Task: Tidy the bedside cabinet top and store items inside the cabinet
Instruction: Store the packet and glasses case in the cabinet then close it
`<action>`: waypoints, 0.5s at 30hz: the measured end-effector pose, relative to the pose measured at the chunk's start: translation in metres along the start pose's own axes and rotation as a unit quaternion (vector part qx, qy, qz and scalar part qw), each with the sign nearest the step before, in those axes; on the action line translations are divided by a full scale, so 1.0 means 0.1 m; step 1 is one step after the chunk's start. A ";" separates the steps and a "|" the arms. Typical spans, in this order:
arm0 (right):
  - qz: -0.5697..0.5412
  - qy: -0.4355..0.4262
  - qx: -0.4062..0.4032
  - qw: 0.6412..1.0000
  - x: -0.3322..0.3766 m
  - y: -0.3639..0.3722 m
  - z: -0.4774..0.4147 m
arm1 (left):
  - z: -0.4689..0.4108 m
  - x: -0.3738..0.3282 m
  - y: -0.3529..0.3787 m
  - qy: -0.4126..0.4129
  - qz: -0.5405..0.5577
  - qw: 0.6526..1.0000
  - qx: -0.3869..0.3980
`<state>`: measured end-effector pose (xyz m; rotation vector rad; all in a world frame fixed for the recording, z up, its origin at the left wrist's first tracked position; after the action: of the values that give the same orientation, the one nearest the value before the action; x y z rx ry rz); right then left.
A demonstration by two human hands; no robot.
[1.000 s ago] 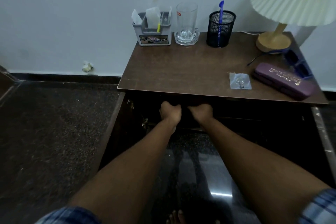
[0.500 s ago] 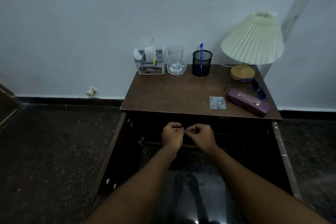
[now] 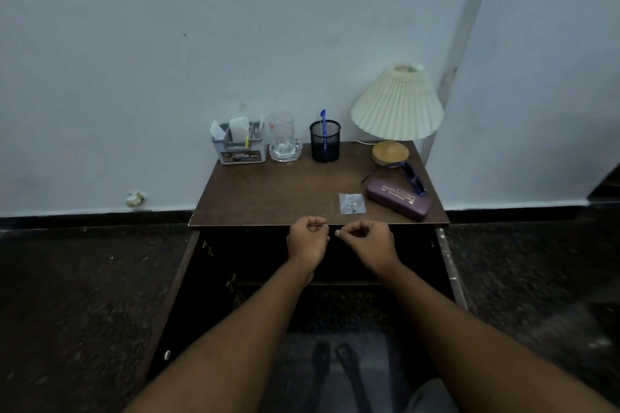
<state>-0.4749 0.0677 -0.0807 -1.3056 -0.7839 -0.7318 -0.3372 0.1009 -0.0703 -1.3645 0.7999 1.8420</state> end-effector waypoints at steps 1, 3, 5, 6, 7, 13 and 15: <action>-0.004 -0.002 -0.004 1.000 0.01 -0.04 -0.01 | 0.00 -0.02 0.05 0.005 0.000 1.000 0.006; -0.009 -0.007 -0.012 1.000 0.04 -0.12 -0.02 | 0.00 -0.05 0.12 0.013 -0.001 1.000 0.013; -0.010 -0.009 -0.029 0.999 0.06 -0.21 -0.06 | -0.04 -0.04 0.19 0.025 -0.017 0.999 0.014; -0.005 -0.011 -0.039 0.999 0.07 -0.26 -0.08 | -0.07 -0.03 0.22 0.029 -0.026 0.999 0.015; 0.006 -0.015 -0.051 0.999 0.08 -0.31 -0.10 | -0.10 -0.02 0.26 0.032 -0.032 0.999 0.018; 0.075 -0.039 -0.100 0.991 0.12 -0.46 -0.27 | -0.21 -0.17 0.44 0.069 -0.068 0.995 0.018; 0.100 -0.053 -0.102 0.988 0.13 -0.48 -0.32 | -0.25 -0.20 0.48 0.076 -0.085 0.993 0.017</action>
<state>-0.5049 0.0293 -0.0471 -1.5941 -0.6629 -0.5980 -0.3591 0.0508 -0.0540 -1.5161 0.7627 1.6032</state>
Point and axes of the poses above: each hand's wrist, its own z-axis away from the middle knuckle, its own y-axis out of the palm, x = y × z, the point moved 1 cm from there along -z, towards the middle knuckle, and after that the axes turned 14 degrees about z, right-handed, at the moved point
